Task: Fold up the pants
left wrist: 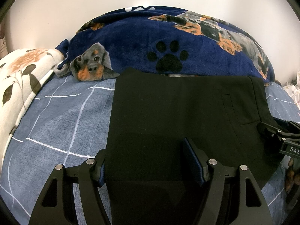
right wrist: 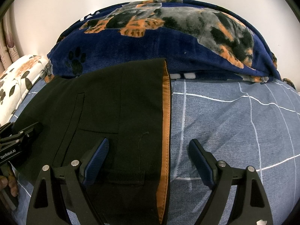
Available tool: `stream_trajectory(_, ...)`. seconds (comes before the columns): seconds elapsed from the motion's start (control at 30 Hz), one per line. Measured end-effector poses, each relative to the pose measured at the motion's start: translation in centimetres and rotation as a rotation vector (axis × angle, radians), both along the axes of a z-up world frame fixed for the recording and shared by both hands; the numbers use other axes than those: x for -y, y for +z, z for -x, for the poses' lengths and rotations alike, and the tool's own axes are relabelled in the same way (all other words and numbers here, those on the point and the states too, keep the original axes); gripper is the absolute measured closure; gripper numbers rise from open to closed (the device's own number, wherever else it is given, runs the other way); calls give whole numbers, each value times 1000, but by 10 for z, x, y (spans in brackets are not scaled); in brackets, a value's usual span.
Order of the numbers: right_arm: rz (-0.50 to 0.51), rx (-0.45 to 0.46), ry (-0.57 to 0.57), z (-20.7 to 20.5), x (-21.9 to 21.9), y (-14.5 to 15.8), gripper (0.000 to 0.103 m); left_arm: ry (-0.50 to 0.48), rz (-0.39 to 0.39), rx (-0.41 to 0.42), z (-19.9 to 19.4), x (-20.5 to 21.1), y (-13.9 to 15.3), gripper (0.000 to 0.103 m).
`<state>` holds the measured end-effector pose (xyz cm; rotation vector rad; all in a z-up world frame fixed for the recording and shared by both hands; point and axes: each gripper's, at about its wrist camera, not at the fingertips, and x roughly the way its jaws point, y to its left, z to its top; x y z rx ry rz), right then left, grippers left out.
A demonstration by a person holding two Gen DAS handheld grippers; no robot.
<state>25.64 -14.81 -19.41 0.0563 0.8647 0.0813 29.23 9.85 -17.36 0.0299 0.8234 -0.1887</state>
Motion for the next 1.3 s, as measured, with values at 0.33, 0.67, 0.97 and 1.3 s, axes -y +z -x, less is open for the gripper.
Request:
stream_trajectory(0.33,21,7,-1,-1,-2,0,19,3,-9,4,-1,-3,1,32)
stream_trajectory(0.67,23,7,0,0,-2,1,19,3,-15,7,-2,-6,2,32)
stream_trajectory(0.97,30,8,-2,-1,-2,1,18,2,-15,8,-3,-8,2,32)
stream_trajectory(1.3,30,8,-1,-1,-3,2,18,3,-20,10,-1,-5,2,32)
